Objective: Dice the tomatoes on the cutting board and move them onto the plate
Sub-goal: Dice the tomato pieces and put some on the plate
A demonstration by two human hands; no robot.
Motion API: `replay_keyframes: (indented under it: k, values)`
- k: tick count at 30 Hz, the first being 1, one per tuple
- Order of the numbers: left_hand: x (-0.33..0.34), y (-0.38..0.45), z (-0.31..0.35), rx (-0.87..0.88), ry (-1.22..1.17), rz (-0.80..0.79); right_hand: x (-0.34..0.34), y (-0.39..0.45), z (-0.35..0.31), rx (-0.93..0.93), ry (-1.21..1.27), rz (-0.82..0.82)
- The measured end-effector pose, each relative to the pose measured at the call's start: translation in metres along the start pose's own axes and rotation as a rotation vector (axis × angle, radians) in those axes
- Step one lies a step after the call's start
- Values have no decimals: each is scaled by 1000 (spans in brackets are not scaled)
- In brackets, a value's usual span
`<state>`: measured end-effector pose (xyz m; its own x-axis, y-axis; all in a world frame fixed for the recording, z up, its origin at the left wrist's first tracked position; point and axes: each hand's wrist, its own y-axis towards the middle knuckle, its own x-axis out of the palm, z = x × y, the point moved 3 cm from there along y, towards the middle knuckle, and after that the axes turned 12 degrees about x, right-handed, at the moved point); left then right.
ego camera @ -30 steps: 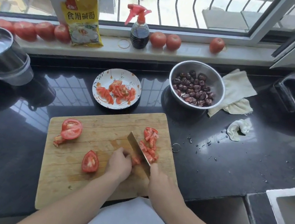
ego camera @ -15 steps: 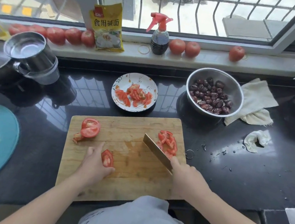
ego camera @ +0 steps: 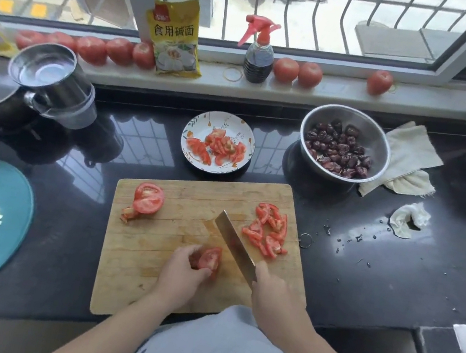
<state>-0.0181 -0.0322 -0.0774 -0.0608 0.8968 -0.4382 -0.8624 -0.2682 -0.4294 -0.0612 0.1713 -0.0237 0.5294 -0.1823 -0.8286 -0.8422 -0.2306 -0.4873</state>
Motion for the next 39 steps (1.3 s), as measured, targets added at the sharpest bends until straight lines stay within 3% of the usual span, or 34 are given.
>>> replay_keyframes:
  k: [7, 11, 18, 22, 29, 39]
  values:
    - [-1, -5, -5, -157, -345, 199, 0, -11, -17, -140, -278, -17]
    - [3, -8, -7, -184, -422, 238, 5, -9, -16, -143, -300, -34]
    - [9, -9, -17, -299, -421, 262, 0, -9, -20, -144, -303, -57]
    - [9, -2, -11, -274, -354, 282, -2, -10, -20, -140, -304, -62]
    - [21, 9, -1, -378, -524, 255, -9, -16, -16, -92, -316, -27]
    - [28, 13, 2, -381, -546, 255, -12, -17, -18, -122, -337, -77]
